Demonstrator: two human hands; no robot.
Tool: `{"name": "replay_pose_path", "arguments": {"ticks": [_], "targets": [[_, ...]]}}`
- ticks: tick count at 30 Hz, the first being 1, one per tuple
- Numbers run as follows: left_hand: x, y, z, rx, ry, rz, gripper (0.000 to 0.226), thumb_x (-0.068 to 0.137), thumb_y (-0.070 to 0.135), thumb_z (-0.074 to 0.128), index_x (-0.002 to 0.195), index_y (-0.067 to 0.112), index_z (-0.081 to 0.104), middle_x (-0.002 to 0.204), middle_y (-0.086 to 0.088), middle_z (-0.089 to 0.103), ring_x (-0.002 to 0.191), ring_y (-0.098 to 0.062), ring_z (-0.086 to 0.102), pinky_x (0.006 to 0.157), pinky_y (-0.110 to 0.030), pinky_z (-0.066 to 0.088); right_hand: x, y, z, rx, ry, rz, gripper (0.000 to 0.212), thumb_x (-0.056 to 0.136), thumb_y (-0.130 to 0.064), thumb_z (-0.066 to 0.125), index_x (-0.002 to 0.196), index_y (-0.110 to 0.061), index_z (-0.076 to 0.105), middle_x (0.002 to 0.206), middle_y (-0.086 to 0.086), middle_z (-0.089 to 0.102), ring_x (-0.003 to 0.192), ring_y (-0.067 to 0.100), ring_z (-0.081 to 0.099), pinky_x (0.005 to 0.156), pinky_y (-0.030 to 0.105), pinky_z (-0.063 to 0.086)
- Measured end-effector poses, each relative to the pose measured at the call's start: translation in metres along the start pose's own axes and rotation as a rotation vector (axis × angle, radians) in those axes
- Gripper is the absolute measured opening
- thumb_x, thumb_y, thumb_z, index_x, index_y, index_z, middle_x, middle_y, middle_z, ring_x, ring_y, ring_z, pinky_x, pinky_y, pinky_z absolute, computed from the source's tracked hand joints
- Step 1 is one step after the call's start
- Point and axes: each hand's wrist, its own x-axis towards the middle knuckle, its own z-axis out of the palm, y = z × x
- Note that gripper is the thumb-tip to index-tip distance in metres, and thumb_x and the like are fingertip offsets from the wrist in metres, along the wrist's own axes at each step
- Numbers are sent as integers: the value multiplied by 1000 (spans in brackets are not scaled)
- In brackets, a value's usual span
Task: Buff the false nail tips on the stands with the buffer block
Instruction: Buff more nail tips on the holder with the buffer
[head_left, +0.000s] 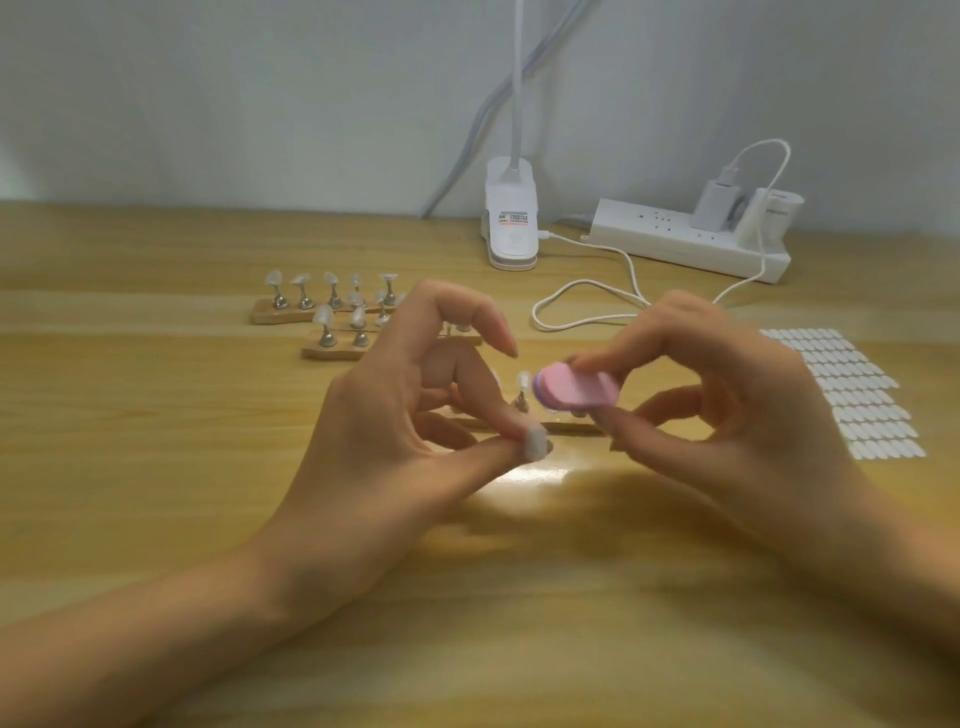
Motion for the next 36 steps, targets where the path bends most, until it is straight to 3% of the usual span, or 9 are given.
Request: {"name": "replay_pose_path", "arguments": {"ticks": [4,7,11,15,21,26,29,33,36], "targets": [[1,0,0,5,12,8,46,71,24,86,101,31,52,66,9,63,65,-5,65,61,-20,53,-1,-3,4,41,-67,-70,17,83,-14,76,98,-21,72,96,3,62,87,24,66,60,26,58],[-1,0,0,21,14,24,43,72,26,83,102,32,51,68,11,66,69,-8,69,62,-26,57,0,1,-1,12,12,16,18,85,-14,80,100,-20,70,97,3,64,89,24,66,61,33,60],[-1,1,0,21,6,20,43,72,27,81,102,32,51,68,11,63,66,-6,65,62,-19,52,-1,-3,3,50,-50,-98,20,83,-15,75,101,-24,71,97,2,61,87,25,66,61,27,59],[-2,0,1,18,4,16,43,73,26,82,102,31,51,68,13,66,71,-9,70,63,-27,57,0,2,0,23,22,-18,20,81,-16,75,99,-22,70,98,2,62,90,25,66,61,32,61],[-1,0,1,19,-1,19,43,72,25,82,102,31,51,69,11,66,70,-8,70,61,-27,57,-2,3,0,0,-13,-16,24,80,-11,78,101,-18,70,95,3,61,89,24,66,61,29,60],[-1,0,1,21,1,19,43,72,27,82,102,32,51,67,13,64,66,-6,67,61,-21,53,-3,1,2,34,-55,-81,24,81,-14,76,103,-20,70,96,3,59,87,24,67,62,24,59],[-1,-2,1,23,6,11,43,73,25,82,102,33,51,68,12,66,70,-8,70,62,-26,57,-1,4,-2,18,9,11,25,78,-15,79,101,-22,70,97,0,61,89,23,66,61,30,61],[0,-1,1,35,6,12,45,73,24,84,102,30,51,66,12,63,64,-5,65,60,-20,52,-3,0,3,41,-56,-102,22,81,-10,78,99,-22,73,95,1,58,85,23,65,60,24,58],[-2,-1,0,39,4,18,43,73,26,81,103,31,51,68,14,65,68,-7,69,61,-26,57,-1,4,-3,-16,14,-4,22,83,-11,79,102,-21,71,95,3,60,87,25,66,58,30,60]]}}
